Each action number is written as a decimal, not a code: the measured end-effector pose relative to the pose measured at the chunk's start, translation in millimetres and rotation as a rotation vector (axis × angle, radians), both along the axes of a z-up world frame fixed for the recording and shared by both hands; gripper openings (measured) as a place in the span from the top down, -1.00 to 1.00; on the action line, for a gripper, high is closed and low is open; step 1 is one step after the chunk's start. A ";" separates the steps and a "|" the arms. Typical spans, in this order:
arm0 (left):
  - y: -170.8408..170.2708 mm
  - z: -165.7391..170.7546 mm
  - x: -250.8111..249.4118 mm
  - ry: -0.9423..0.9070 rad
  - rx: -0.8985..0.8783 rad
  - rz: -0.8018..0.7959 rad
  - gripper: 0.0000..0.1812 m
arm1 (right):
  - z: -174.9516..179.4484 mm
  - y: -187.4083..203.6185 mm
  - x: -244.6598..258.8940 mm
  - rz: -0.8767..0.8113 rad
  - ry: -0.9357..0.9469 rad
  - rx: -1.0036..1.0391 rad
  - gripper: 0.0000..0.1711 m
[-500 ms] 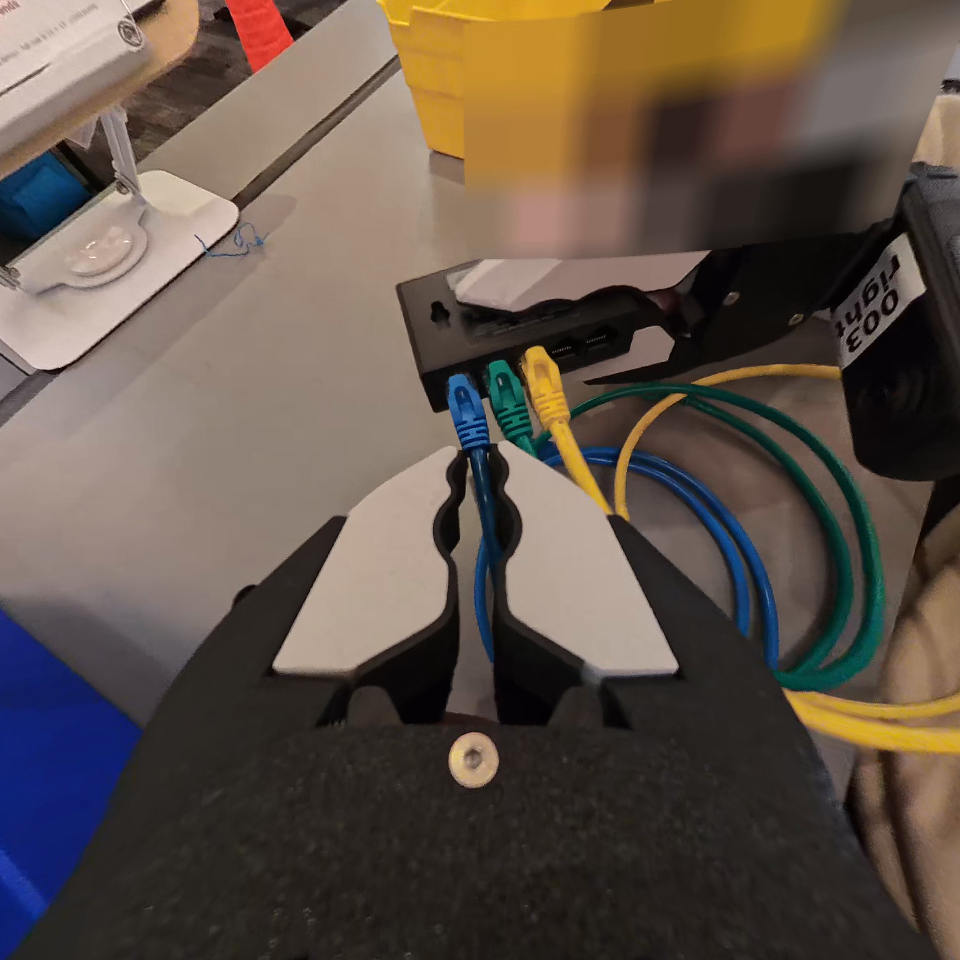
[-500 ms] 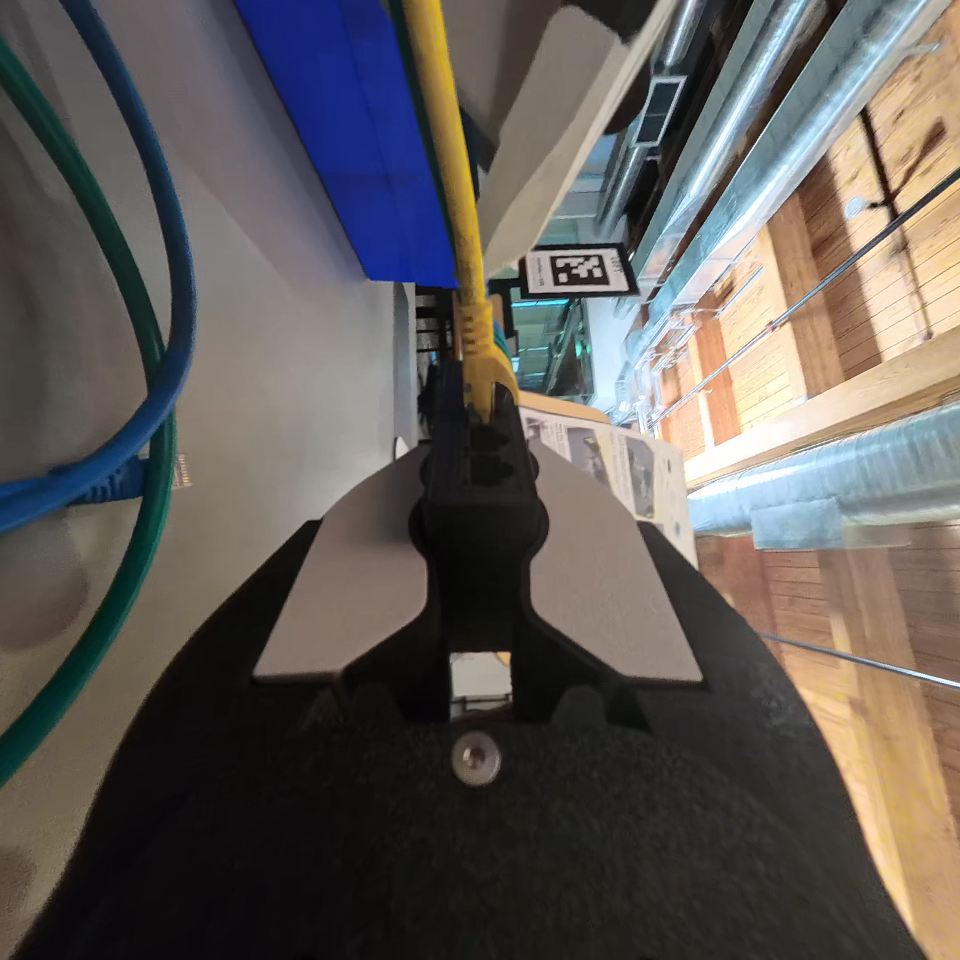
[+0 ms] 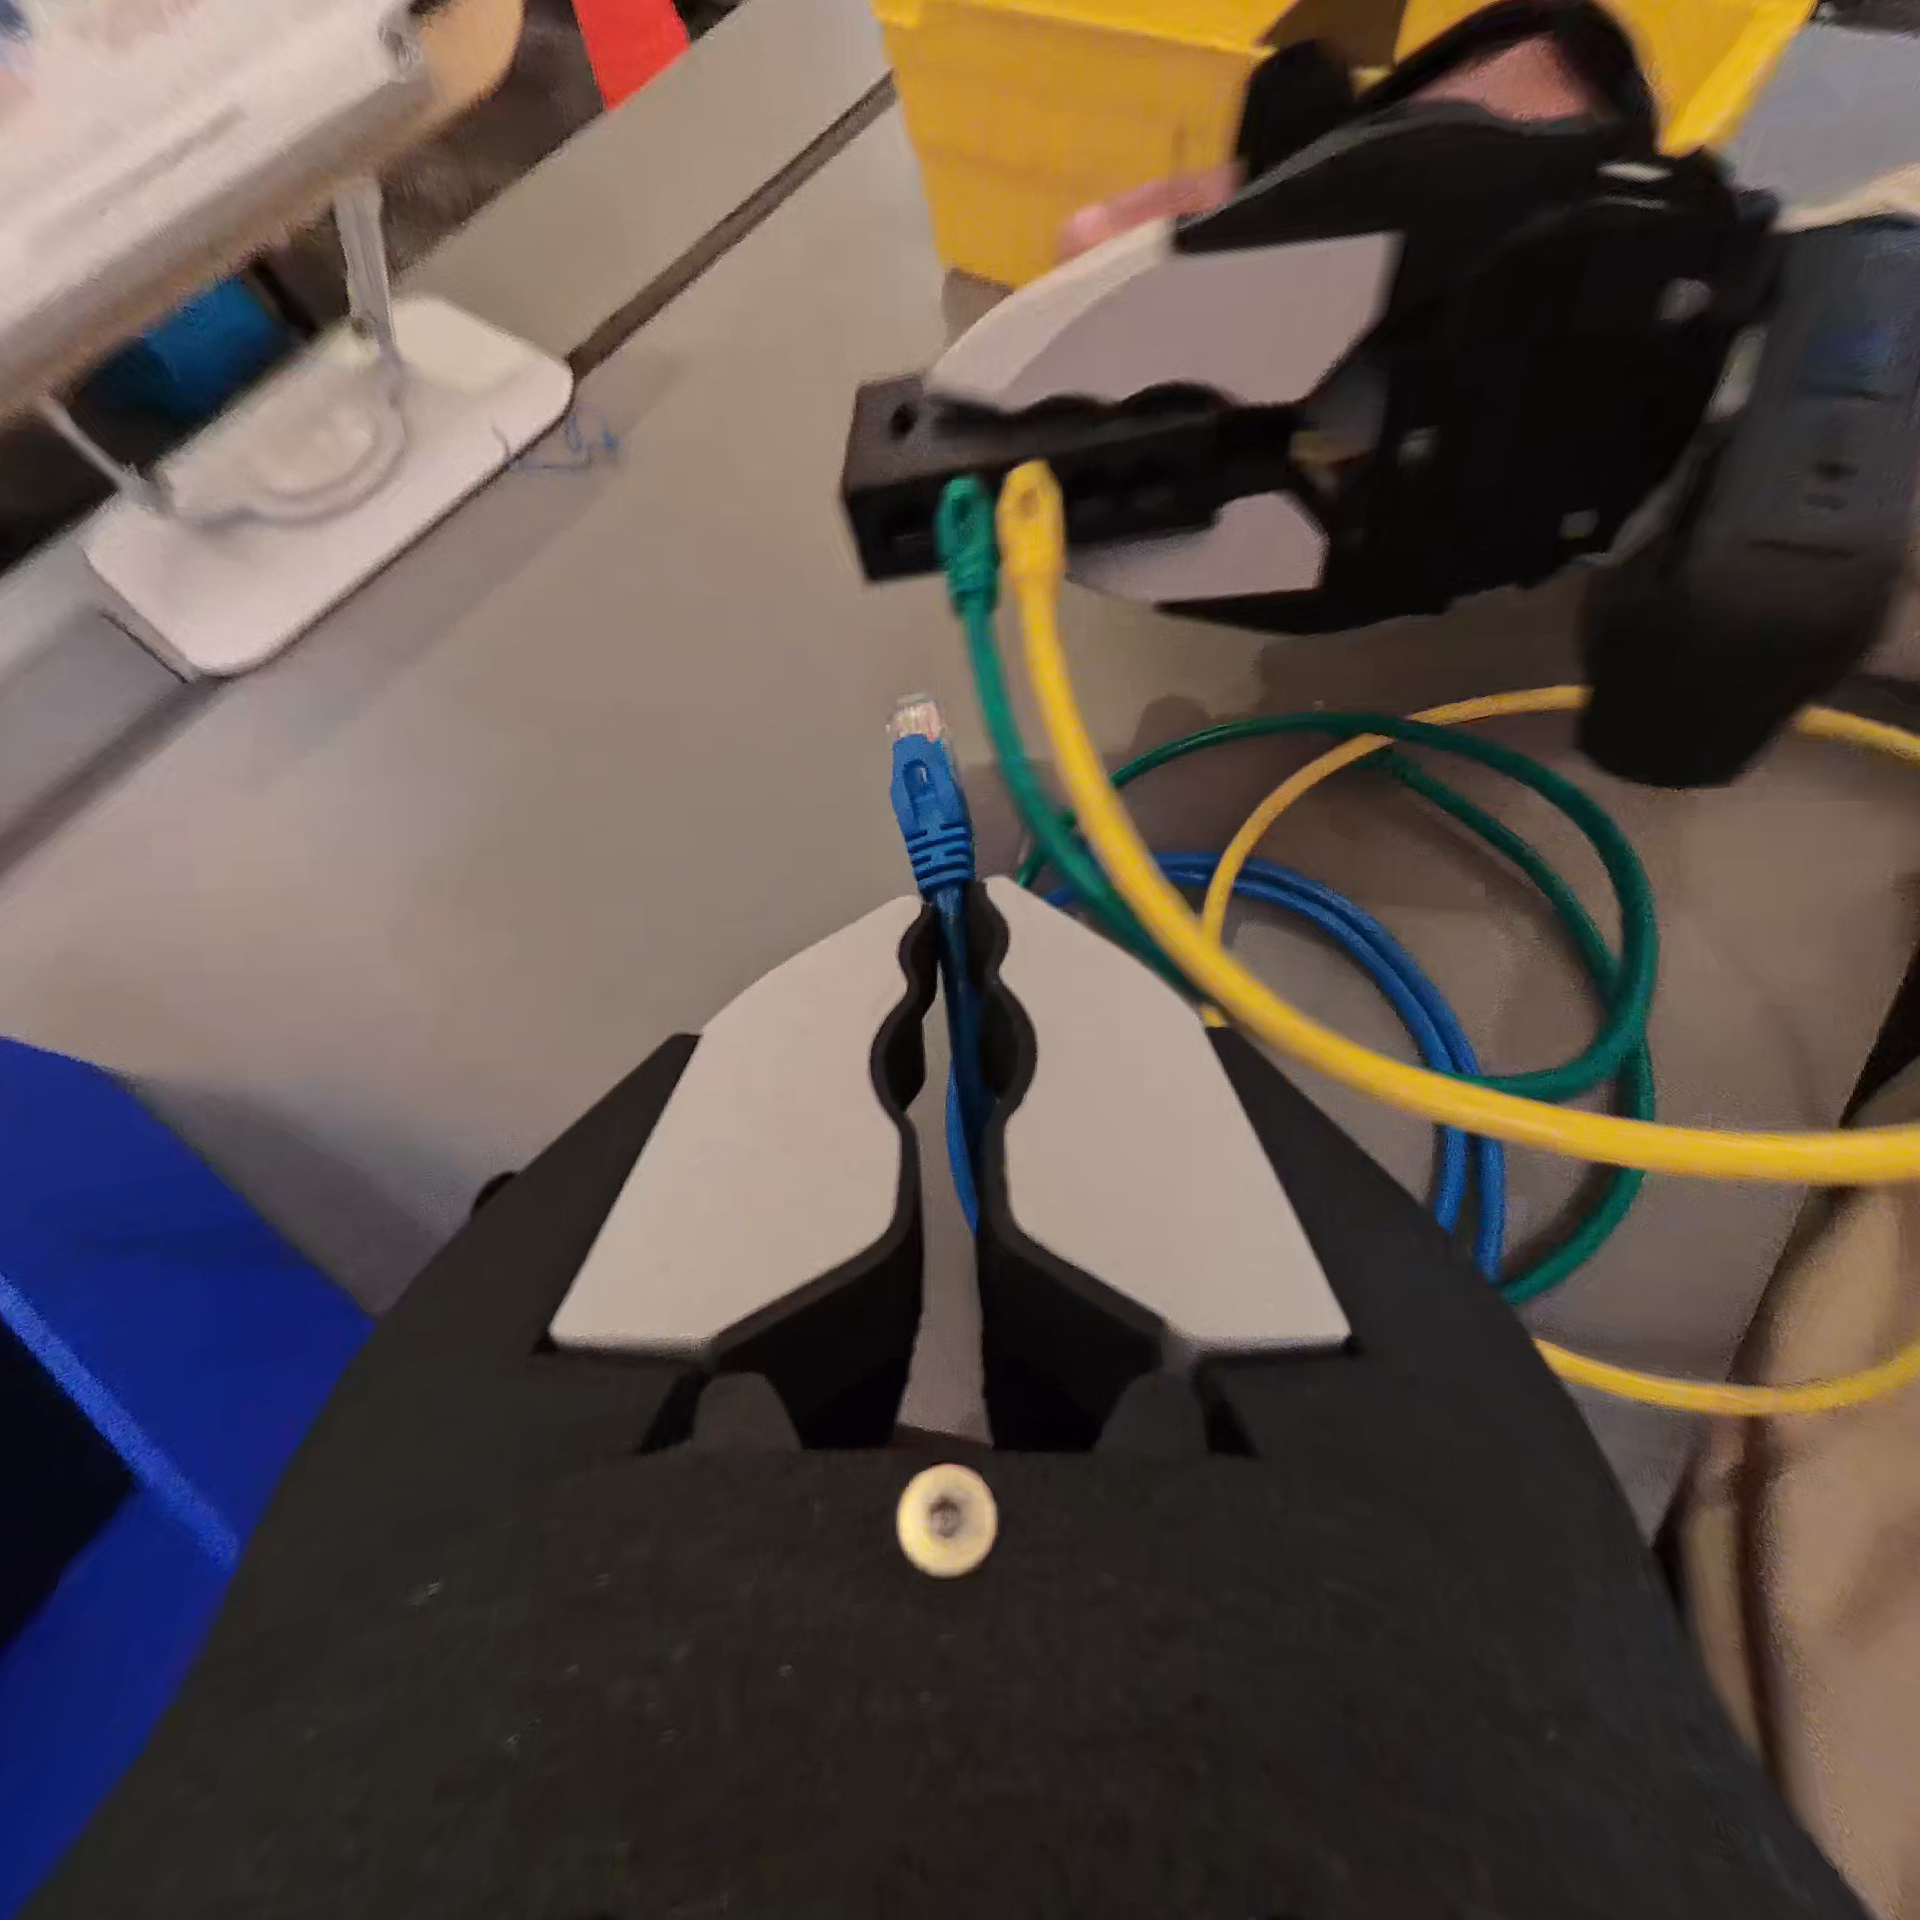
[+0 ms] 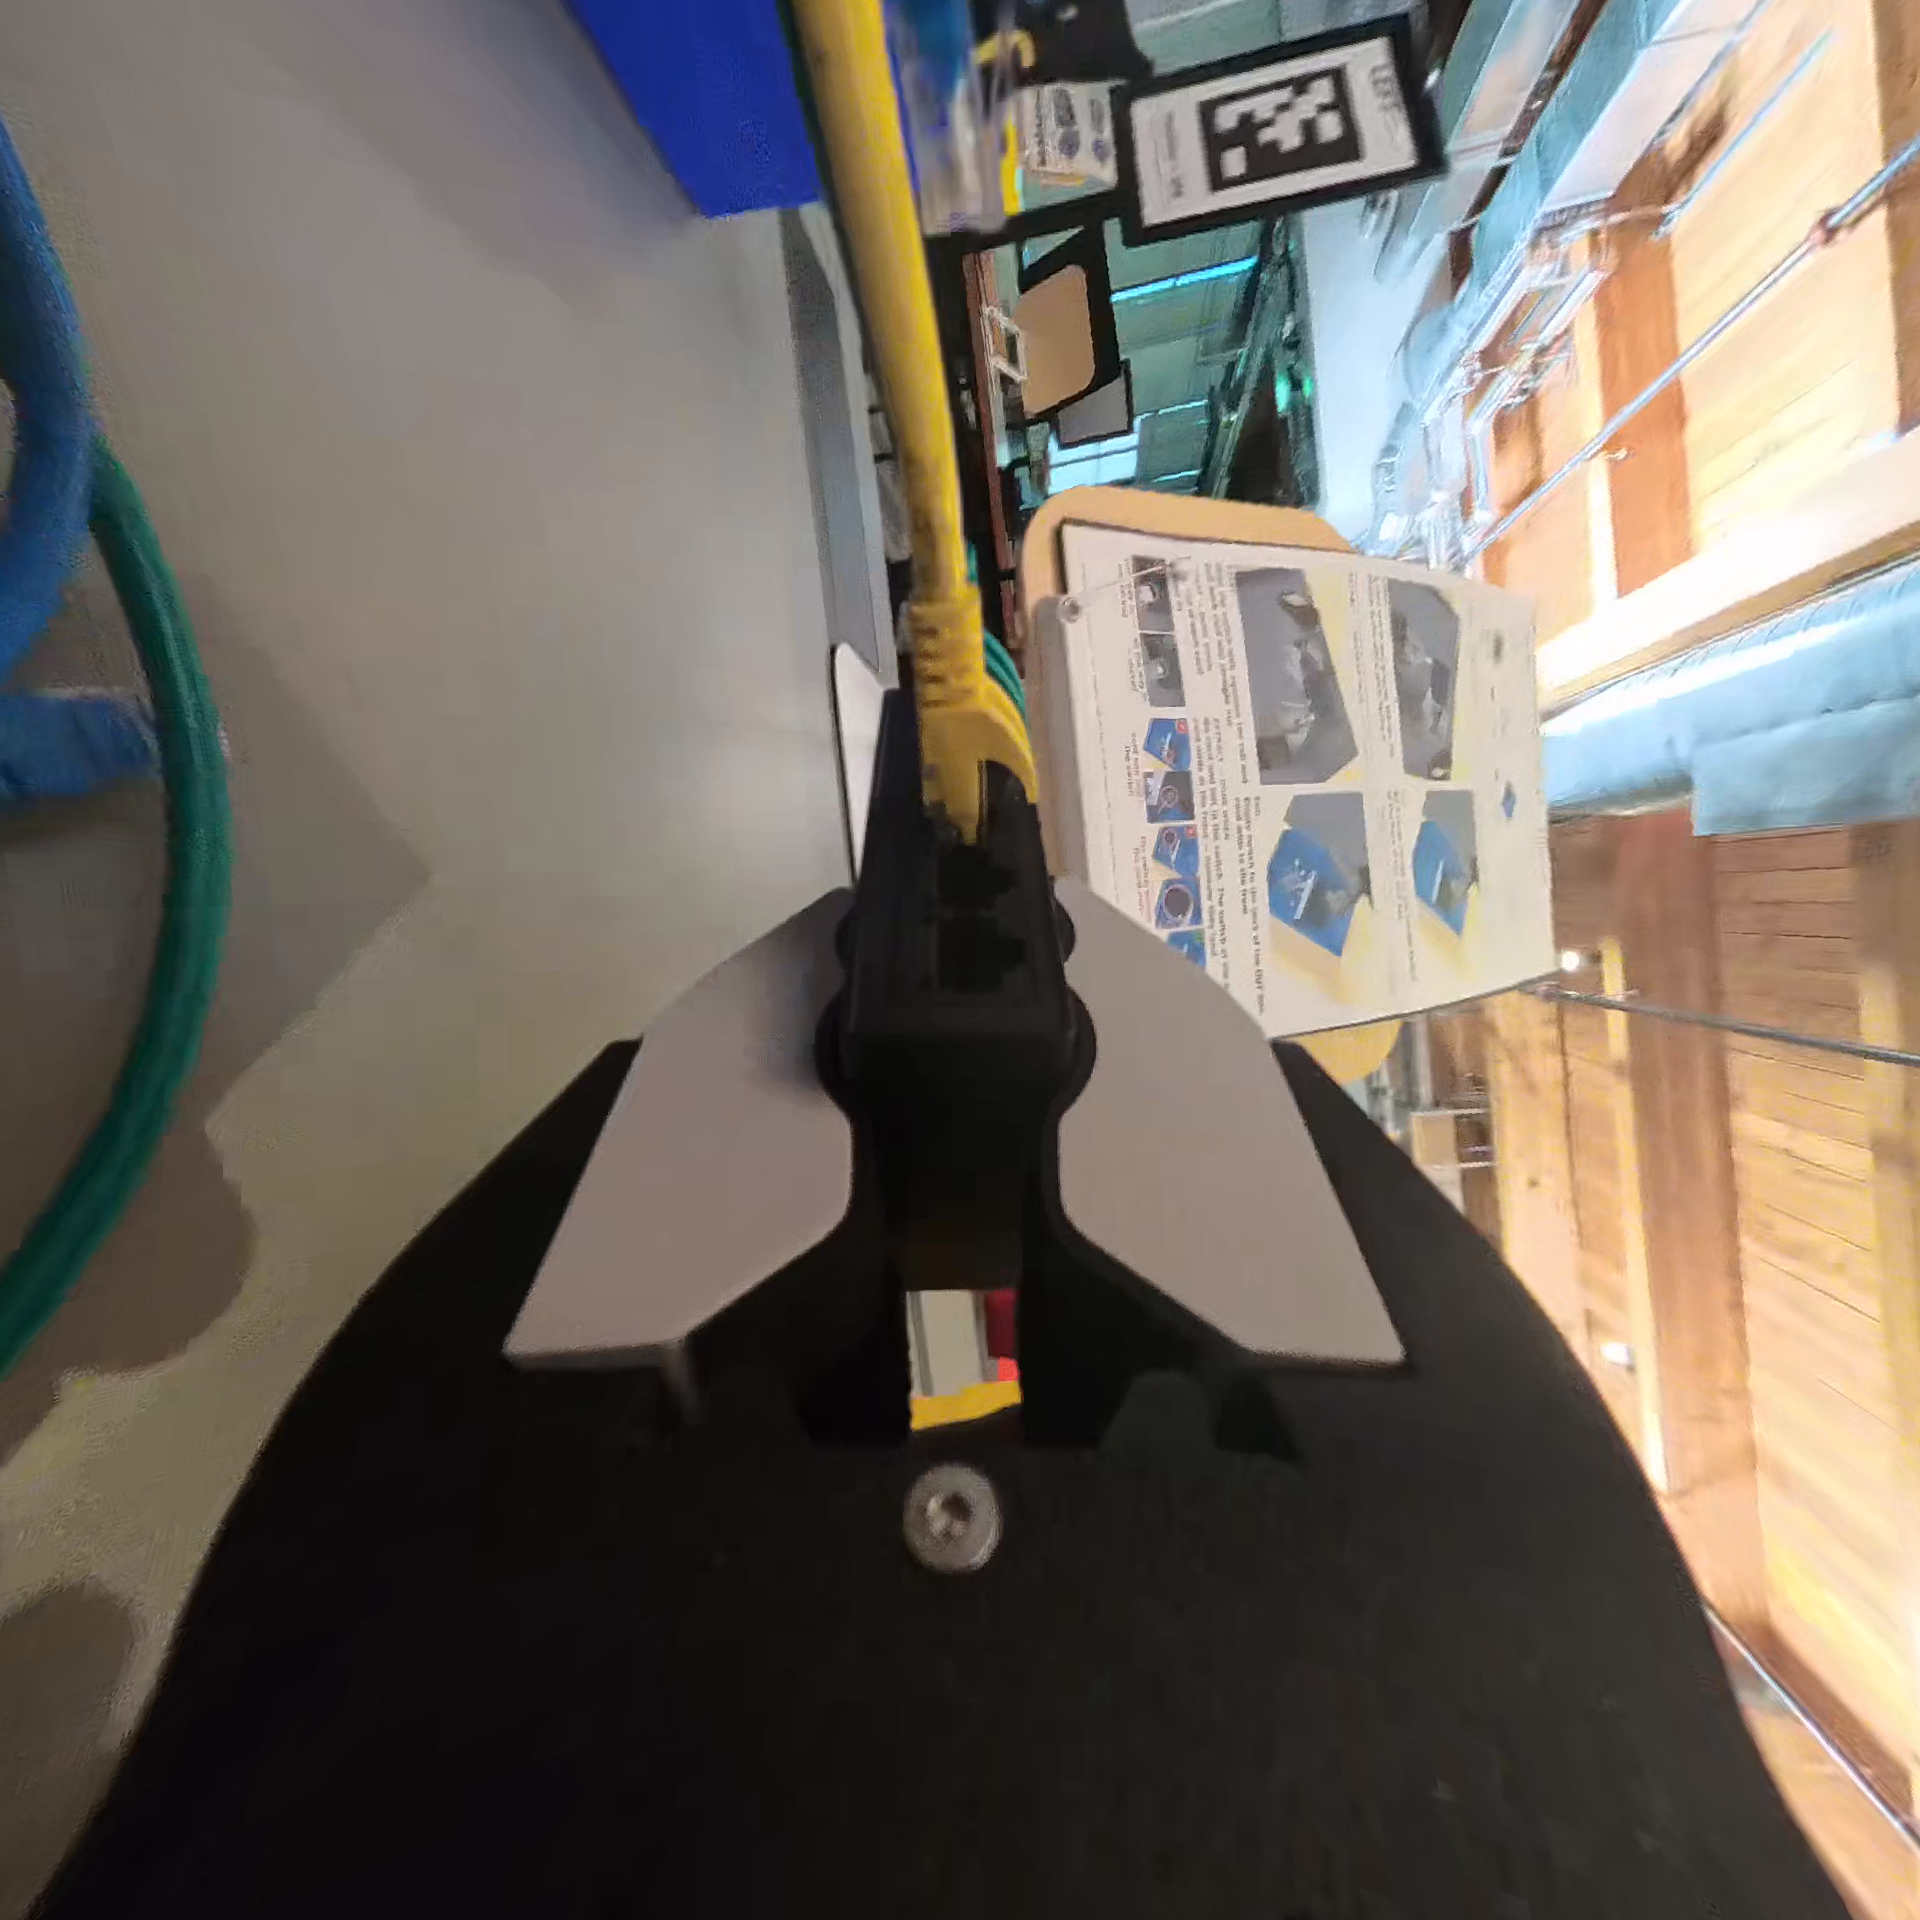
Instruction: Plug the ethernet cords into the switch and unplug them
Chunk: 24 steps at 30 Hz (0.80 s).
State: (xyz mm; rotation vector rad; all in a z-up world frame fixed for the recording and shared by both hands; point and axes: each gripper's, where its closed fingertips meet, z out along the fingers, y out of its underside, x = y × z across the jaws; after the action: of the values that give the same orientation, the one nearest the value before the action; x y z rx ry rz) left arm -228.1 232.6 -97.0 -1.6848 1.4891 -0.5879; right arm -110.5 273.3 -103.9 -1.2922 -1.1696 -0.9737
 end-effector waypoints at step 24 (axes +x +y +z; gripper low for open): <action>-13.7 21.3 31.0 -0.428 -0.881 -0.024 0.63 | 20.3 -29.5 -36.4 0.222 -0.117 0.281 0.65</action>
State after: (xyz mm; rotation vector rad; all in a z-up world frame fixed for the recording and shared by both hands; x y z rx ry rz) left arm -197.1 218.9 -75.6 -1.9719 0.9748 -1.6745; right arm -146.9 243.8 -83.7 -0.8738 -1.1887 -1.0170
